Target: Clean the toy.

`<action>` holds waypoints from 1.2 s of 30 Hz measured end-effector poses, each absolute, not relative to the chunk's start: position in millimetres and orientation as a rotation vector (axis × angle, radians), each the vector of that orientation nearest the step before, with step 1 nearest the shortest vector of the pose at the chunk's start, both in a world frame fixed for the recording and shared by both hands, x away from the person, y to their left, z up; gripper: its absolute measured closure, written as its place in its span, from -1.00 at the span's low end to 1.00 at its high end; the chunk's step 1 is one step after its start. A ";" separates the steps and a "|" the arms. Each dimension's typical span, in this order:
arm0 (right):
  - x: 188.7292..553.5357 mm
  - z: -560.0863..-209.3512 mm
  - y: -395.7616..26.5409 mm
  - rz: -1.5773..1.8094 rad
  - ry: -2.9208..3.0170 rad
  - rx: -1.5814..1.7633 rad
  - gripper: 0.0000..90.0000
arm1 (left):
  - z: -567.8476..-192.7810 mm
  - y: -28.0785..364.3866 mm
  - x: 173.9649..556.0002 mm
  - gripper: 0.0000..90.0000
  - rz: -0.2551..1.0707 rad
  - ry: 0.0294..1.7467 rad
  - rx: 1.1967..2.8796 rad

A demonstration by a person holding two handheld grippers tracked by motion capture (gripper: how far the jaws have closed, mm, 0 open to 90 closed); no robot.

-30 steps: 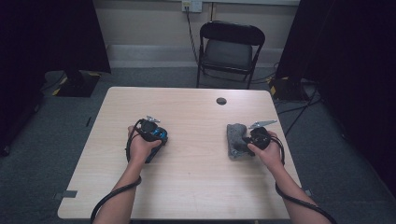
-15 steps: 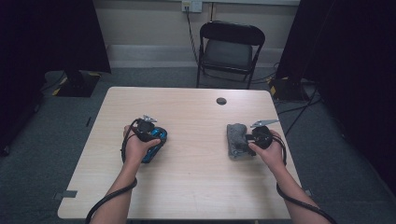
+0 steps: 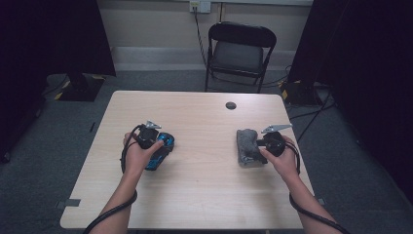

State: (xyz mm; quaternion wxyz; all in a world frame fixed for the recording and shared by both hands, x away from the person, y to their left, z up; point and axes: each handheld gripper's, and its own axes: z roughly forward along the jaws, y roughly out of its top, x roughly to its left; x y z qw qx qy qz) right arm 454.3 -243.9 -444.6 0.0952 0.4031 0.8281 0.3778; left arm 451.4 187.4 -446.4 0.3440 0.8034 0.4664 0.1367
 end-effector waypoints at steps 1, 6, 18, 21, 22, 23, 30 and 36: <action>452.6 -443.5 -243.1 1.124 2.451 1.189 -0.59 | -445.8 187.0 450.2 -0.65 0.353 1.214 2.087; 445.9 -438.9 -239.9 1.139 2.455 1.164 -0.62 | -443.0 184.3 441.1 -0.65 0.338 1.202 2.081; 435.9 -426.9 -232.1 1.157 2.453 1.133 -0.62 | -439.6 178.0 423.6 -0.65 0.285 1.169 2.051; 432.1 -426.2 -228.0 1.173 2.455 1.124 -0.61 | -437.5 175.3 419.9 -0.65 0.278 1.159 2.049; 430.7 -425.8 -226.6 1.175 2.455 1.120 -0.61 | -437.1 173.9 418.6 -0.65 0.276 1.160 2.045; 429.3 -425.4 -224.5 1.177 2.460 1.115 -0.61 | -436.7 172.8 417.7 -0.65 0.277 1.156 2.050; 421.9 -423.9 -215.0 1.179 2.474 1.088 -0.61 | -434.9 163.9 409.8 -0.65 0.270 1.135 2.041; 414.3 -423.3 -208.4 1.189 2.483 1.074 -0.61 | -435.1 154.5 401.4 -0.65 0.256 1.109 2.048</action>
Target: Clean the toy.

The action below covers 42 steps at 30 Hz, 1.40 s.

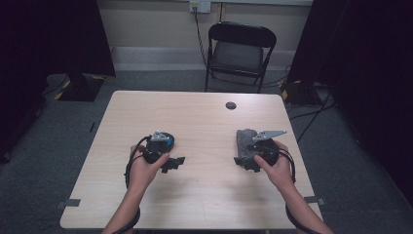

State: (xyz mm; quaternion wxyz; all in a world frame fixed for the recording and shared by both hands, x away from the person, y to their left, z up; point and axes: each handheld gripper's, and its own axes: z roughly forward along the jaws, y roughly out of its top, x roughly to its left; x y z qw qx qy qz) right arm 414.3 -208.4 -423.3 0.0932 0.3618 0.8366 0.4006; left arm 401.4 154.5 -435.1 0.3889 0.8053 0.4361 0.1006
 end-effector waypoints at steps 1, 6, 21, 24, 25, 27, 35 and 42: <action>412.9 -423.3 -207.6 1.188 2.481 1.071 -0.61 | -435.3 153.2 400.3 -0.65 0.255 1.109 2.041; 404.5 -423.1 -204.2 1.196 2.488 1.057 -0.61 | -435.7 146.9 393.0 -0.65 0.244 1.093 2.040; 378.3 -430.6 -189.5 1.207 2.515 1.021 -0.60 | -443.4 140.1 372.8 -0.65 0.223 1.068 2.038; 374.0 -433.4 -187.6 1.203 2.522 1.019 -0.60 | -445.3 136.8 368.7 -0.65 0.222 1.057 2.044; 372.5 -434.2 -187.2 1.205 2.522 1.016 -0.60 | -445.9 135.8 367.2 -0.65 0.225 1.050 2.045; 369.2 -435.9 -186.8 1.204 2.525 1.012 -0.60 | -447.1 133.9 365.1 -0.65 0.221 1.048 2.047; 359.4 -445.4 -187.7 1.196 2.532 1.013 -0.60 | -454.3 124.1 355.0 -0.65 0.212 1.024 2.066; 352.0 -458.3 -184.6 1.187 2.560 1.010 -0.60 | -466.4 116.0 348.3 -0.65 0.189 1.008 2.086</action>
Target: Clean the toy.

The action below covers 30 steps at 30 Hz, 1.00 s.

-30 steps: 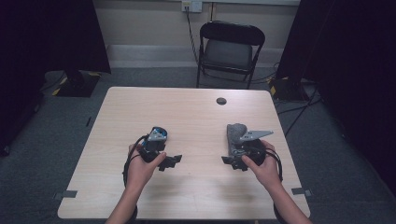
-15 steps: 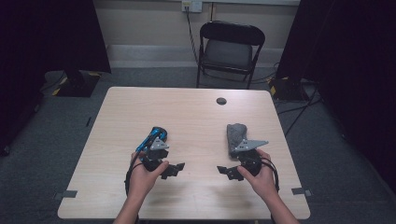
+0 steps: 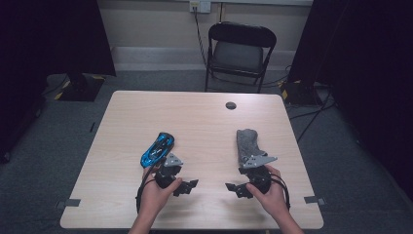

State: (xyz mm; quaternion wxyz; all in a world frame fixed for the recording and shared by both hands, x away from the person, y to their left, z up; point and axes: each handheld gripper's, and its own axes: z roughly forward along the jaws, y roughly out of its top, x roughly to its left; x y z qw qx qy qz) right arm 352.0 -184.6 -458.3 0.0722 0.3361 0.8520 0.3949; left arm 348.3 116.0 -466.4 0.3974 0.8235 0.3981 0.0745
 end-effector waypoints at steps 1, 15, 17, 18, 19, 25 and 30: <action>351.2 -460.3 -183.7 1.185 2.563 1.007 -0.60 | -468.5 114.8 347.5 -0.65 0.190 1.001 2.093; 341.6 -484.6 -171.2 1.171 2.609 0.958 -0.59 | -495.0 96.9 334.6 -0.66 0.164 0.911 2.157; 340.1 -487.9 -169.8 1.164 2.615 0.958 -0.59 | -495.8 95.6 333.0 -0.65 0.173 0.896 2.158; 339.1 -490.3 -168.5 1.165 2.626 0.946 -0.59 | -495.8 95.4 332.6 -0.66 0.180 0.890 2.163; 338.6 -491.3 -167.9 1.162 2.630 0.935 -0.60 | -496.7 95.1 331.8 -0.66 0.192 0.871 2.171; 337.6 -497.4 -166.0 1.150 2.617 0.882 -0.62 | -502.6 92.9 324.6 -0.72 0.293 0.763 2.206; 331.2 -503.0 -162.4 1.121 2.575 0.776 -0.66 | -503.0 92.2 324.2 -0.77 0.297 0.736 2.224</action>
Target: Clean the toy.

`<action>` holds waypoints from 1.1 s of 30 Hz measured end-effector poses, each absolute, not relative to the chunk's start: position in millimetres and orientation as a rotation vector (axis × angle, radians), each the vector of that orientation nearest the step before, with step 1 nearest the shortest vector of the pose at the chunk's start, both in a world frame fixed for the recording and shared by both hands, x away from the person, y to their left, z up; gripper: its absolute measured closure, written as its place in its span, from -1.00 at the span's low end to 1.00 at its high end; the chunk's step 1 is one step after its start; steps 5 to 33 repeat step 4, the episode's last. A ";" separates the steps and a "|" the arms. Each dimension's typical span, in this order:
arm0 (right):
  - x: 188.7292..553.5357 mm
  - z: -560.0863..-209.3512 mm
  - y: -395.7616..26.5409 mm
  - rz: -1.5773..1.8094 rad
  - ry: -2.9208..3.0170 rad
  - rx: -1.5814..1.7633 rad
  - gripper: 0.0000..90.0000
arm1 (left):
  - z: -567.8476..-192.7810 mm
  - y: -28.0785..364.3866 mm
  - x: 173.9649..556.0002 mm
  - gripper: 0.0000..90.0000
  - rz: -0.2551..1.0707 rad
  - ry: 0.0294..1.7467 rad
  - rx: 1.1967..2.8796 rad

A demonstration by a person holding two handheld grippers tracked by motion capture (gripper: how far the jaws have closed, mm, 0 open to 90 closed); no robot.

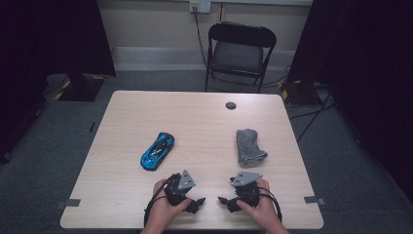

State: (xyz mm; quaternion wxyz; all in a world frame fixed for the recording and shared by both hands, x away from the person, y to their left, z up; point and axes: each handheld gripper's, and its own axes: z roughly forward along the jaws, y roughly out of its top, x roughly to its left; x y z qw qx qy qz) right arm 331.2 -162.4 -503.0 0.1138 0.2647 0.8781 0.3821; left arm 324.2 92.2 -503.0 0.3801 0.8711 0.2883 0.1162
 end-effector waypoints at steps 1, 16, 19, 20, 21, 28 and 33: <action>330.9 -503.0 -162.8 1.120 2.576 0.777 -0.66 | -503.0 92.3 323.9 -0.77 0.297 0.738 2.225; 330.6 -503.0 -163.5 1.122 2.579 0.771 -0.66 | -503.0 92.4 323.9 -0.77 0.297 0.738 2.224; 330.6 -503.0 -163.5 1.122 2.579 0.771 -0.66 | -503.0 92.4 323.9 -0.77 0.297 0.738 2.224; 330.6 -503.0 -163.5 1.122 2.579 0.771 -0.66 | -503.0 92.4 323.9 -0.77 0.297 0.738 2.224; 330.6 -503.0 -163.5 1.122 2.579 0.771 -0.66 | -503.0 92.4 323.9 -0.77 0.297 0.738 2.224; 330.6 -503.0 -163.5 1.122 2.579 0.771 -0.66 | -503.0 92.4 323.9 -0.77 0.297 0.738 2.224; 330.6 -503.0 -163.5 1.122 2.579 0.771 -0.66 | -503.0 92.4 323.9 -0.77 0.297 0.738 2.224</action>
